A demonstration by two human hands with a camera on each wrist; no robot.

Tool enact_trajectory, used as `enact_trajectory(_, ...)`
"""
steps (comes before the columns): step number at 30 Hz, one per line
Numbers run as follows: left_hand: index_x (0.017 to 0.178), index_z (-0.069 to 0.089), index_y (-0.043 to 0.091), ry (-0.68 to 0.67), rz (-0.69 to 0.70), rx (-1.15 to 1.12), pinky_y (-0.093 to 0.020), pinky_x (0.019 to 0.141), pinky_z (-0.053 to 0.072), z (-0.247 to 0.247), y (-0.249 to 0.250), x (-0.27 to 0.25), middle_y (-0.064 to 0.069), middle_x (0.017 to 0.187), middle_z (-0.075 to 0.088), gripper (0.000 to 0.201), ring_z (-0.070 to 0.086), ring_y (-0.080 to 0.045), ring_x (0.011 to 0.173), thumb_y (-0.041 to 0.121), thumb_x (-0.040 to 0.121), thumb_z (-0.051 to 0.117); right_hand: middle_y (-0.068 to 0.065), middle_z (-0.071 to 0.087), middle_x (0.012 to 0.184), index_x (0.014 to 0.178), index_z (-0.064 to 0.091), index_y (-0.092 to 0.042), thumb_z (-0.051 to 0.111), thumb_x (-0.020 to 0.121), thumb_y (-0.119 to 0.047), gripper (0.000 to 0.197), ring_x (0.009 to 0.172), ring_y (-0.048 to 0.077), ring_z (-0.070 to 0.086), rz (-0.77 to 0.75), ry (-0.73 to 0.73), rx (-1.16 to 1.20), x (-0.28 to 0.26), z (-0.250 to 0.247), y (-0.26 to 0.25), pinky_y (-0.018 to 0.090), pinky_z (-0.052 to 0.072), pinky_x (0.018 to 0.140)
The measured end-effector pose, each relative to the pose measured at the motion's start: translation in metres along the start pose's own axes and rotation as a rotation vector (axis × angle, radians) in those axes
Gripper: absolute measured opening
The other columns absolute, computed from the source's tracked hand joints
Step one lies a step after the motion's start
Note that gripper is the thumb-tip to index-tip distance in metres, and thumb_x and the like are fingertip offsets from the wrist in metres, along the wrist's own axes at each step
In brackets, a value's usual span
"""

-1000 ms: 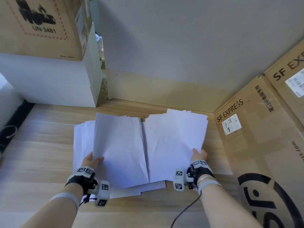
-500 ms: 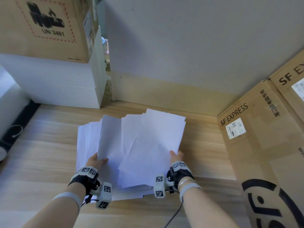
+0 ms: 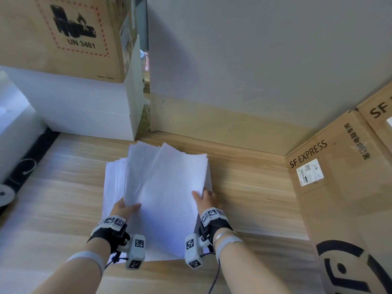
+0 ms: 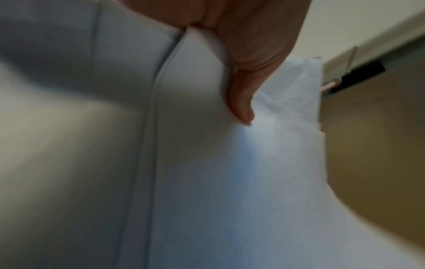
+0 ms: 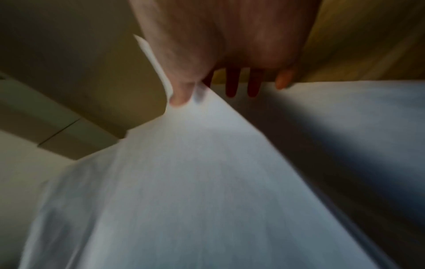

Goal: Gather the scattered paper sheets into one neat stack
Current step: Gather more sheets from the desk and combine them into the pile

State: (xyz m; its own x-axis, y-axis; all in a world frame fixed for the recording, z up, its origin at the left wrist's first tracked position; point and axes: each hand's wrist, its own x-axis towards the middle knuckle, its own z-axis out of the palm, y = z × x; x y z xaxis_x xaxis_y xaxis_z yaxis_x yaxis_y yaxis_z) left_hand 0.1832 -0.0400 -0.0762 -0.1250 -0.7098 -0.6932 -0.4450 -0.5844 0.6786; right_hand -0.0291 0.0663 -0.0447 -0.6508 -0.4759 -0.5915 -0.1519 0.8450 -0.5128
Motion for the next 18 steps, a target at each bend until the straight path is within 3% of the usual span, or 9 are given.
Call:
enact_trajectory(3,0.124,0.051,-0.01,0.031,-0.016,-0.089,-0.043,0.088,0.044,-0.009,-0.005,0.0,-0.032,0.122,0.057,0.042,0.057,-0.034,0.099,-0.004,0.084,0.061,0.01,0.038,0.144,0.14,0.036,-0.02,0.054,0.087,-0.04,0.06,0.131,0.029,0.039,0.094,0.102,0.022,0.005,-0.008,0.013,0.042,0.032,0.11)
enact_trajectory(6,0.126,0.05,-0.007,0.02,-0.048,-0.132,-0.052,0.099,0.043,-0.013,-0.011,0.002,-0.034,0.125,0.056,0.046,0.058,-0.044,0.108,-0.002,0.082,0.063,0.011,0.029,0.148,0.145,0.024,-0.017,0.062,0.085,-0.021,0.072,0.132,0.03,0.039,0.142,0.062,0.08,0.005,-0.011,0.025,0.036,0.034,0.106)
enact_trajectory(10,0.126,0.05,-0.009,-0.024,-0.057,-0.146,-0.05,0.098,0.042,-0.006,-0.012,0.002,-0.035,0.124,0.056,0.046,0.057,-0.035,0.098,-0.003,0.082,0.063,0.012,0.045,0.139,0.144,0.027,-0.014,0.06,0.085,-0.011,0.067,0.122,0.03,0.051,0.149,-0.083,0.108,0.006,-0.008,0.031,0.036,0.041,0.101)
enact_trajectory(12,0.127,0.05,-0.009,-0.049,-0.059,-0.145,-0.049,0.098,0.043,0.002,-0.01,-0.001,-0.035,0.125,0.055,0.046,0.057,-0.035,0.098,-0.003,0.083,0.063,0.013,0.06,0.114,0.127,0.05,-0.006,0.059,0.085,-0.009,0.043,0.106,0.026,0.058,0.129,-0.099,0.044,0.008,-0.011,0.039,0.033,0.044,0.094)
enact_trajectory(13,0.126,0.049,-0.01,-0.063,-0.059,-0.144,-0.047,0.097,0.043,0.007,-0.008,-0.004,-0.035,0.125,0.055,0.045,0.056,-0.034,0.097,-0.003,0.083,0.062,0.011,0.061,0.089,0.104,0.062,-0.003,0.058,0.086,-0.008,0.019,0.088,0.023,0.058,0.113,-0.088,0.038,0.009,-0.014,0.043,0.032,0.046,0.083)
enact_trajectory(14,0.126,0.049,-0.01,-0.072,-0.055,-0.139,-0.044,0.094,0.044,0.013,-0.007,-0.007,-0.034,0.123,0.056,0.044,0.055,-0.031,0.096,-0.003,0.084,0.061,0.007,0.052,0.069,0.076,0.058,-0.007,0.057,0.086,-0.008,0.011,0.071,0.019,0.051,0.088,-0.05,0.053,0.009,-0.018,0.049,0.028,0.042,0.073)
enact_trajectory(15,0.126,0.049,-0.01,-0.08,-0.049,-0.133,-0.042,0.091,0.043,0.018,-0.007,-0.008,-0.033,0.121,0.057,0.043,0.053,-0.029,0.095,-0.003,0.085,0.06,0.004,0.043,0.06,0.063,0.049,-0.01,0.057,0.088,-0.009,0.026,0.062,0.018,0.043,0.091,0.008,0.083,0.013,-0.023,0.057,0.025,0.036,0.068)
enact_trajectory(18,0.126,0.048,-0.009,-0.076,-0.035,-0.145,-0.035,0.083,0.04,0.023,-0.004,-0.012,-0.02,0.108,0.058,0.042,0.051,-0.026,0.095,-0.002,0.086,0.059,0.008,0.046,0.066,0.068,0.045,-0.011,0.052,0.092,-0.012,0.025,0.07,0.02,0.043,0.136,0.163,0.083,0.013,-0.051,0.074,0.023,0.033,0.067)
